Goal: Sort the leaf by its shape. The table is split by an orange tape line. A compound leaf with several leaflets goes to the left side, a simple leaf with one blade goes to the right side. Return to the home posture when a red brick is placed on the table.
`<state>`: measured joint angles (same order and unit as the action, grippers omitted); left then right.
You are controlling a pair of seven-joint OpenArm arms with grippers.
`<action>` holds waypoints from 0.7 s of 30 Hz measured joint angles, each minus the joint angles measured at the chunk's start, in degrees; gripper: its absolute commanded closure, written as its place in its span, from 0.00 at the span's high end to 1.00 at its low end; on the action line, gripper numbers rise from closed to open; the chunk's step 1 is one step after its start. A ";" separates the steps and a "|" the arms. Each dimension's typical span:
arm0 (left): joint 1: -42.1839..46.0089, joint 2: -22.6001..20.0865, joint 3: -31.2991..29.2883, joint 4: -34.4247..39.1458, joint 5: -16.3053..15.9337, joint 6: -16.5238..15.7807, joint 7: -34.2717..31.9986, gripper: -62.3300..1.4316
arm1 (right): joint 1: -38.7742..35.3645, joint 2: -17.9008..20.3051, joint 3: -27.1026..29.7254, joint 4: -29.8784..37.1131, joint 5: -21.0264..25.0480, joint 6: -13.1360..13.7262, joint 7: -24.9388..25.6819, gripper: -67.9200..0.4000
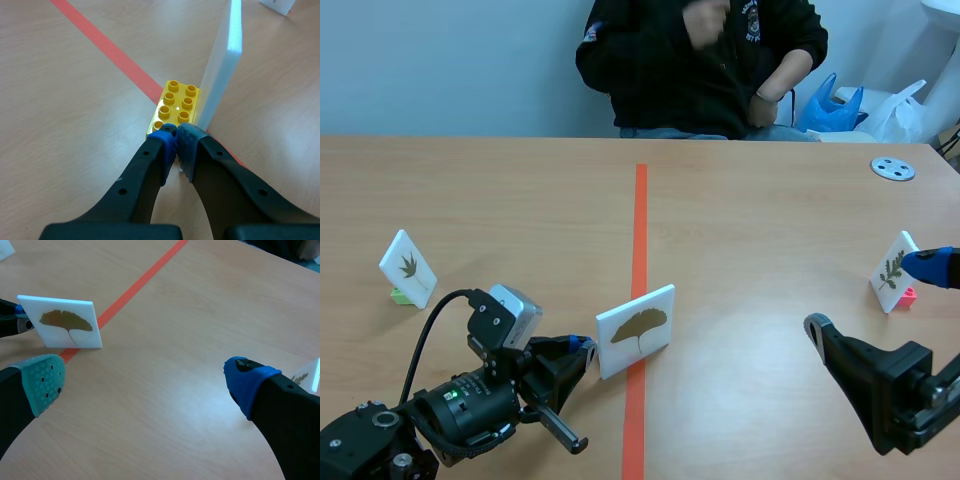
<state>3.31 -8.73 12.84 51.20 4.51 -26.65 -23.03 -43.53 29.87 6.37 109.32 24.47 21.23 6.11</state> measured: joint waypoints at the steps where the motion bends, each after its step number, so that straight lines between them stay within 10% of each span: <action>1: 0.00 0.00 0.00 0.00 0.00 0.00 0.00 0.07 | 0.00 0.00 0.00 0.00 0.00 0.00 0.00 1.00; 21: 13.57 -11.04 -1.49 18.91 -0.04 -1.53 0.02 0.07 | 0.00 0.00 0.00 0.00 0.00 0.00 0.00 1.00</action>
<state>16.88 -19.77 11.35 70.11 4.47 -28.18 -23.00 -43.53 29.87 6.37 109.32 24.47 21.23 6.11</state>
